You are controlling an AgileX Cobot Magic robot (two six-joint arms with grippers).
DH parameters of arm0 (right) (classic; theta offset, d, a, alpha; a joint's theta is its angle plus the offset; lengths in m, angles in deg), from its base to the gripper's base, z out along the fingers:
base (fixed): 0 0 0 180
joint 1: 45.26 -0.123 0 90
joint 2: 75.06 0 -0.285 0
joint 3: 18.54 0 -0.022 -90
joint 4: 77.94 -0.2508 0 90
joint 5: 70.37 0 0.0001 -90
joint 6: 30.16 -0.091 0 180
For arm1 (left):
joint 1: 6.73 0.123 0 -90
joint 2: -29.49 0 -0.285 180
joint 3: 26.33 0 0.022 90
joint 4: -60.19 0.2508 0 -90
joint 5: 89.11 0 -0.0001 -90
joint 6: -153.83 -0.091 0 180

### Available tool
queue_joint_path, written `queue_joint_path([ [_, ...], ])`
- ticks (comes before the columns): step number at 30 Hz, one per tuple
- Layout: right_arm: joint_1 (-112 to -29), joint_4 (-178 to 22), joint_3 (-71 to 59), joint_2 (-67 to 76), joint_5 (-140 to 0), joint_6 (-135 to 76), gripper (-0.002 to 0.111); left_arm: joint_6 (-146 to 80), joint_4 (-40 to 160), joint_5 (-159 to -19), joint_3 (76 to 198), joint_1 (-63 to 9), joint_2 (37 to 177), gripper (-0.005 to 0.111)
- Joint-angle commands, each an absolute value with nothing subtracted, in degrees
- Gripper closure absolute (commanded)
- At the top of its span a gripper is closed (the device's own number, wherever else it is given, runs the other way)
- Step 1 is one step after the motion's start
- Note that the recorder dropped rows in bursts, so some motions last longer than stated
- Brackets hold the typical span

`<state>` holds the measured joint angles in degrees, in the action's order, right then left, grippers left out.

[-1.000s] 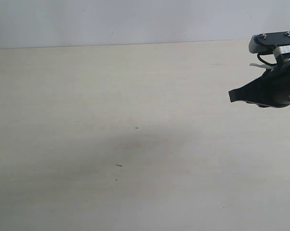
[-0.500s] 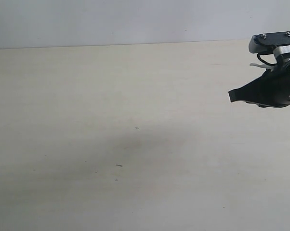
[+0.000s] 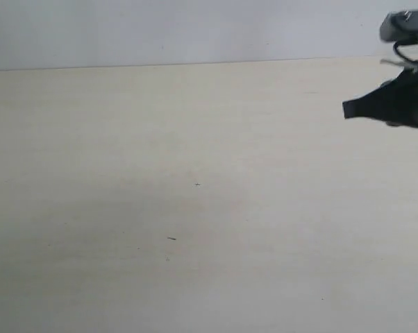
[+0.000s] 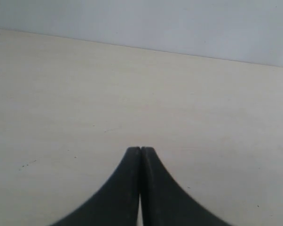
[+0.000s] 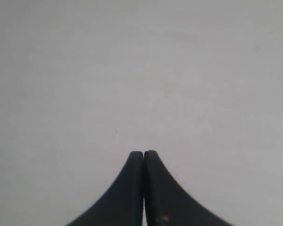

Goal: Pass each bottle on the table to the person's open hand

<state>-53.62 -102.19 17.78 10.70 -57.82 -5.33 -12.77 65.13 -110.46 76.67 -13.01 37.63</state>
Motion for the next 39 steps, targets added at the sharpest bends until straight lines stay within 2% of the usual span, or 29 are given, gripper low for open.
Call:
queue_joint_path([
  [1, -53.59, -101.87, 17.82, -7.46, -58.31, -5.26, 0.108, -13.13, 64.49, -109.74, 76.45, -12.84, 37.27, 0.104],
  [9, -53.59, -101.87, 17.73, -42.17, -62.91, -5.26, 0.108, -13.13, 64.49, -109.74, 76.45, -12.84, 37.27, 0.104],
  [12, -53.59, -101.87, 17.6, -48.66, -67.58, -5.26, 0.108, -13.13, 64.49, -109.74, 76.45, -12.84, 37.27, 0.104],
  [16, -53.59, -101.87, 17.6, -52.87, -71.65, -5.11, 0.108, -13.13, 64.49, -109.74, 76.45, -12.84, 37.27, 0.104],
  [30, -53.59, -99.97, 19.32, -58.18, -68.44, -6.84, 0.108, -13.13, 64.49, -109.74, 76.45, -12.84, 37.27, 0.104],
  [36, -53.59, -75.19, 27.16, -61.56, -66.6, -33.05, 0.108, -13.13, 64.49, -109.74, 76.45, -12.84, 37.27, 0.104],
  [39, -53.59, -71.34, 38.83, -64.82, -67.82, -35.22, 0.108, -13.13, 64.49, -109.74, 76.45, -12.84, 37.27, 0.104],
])
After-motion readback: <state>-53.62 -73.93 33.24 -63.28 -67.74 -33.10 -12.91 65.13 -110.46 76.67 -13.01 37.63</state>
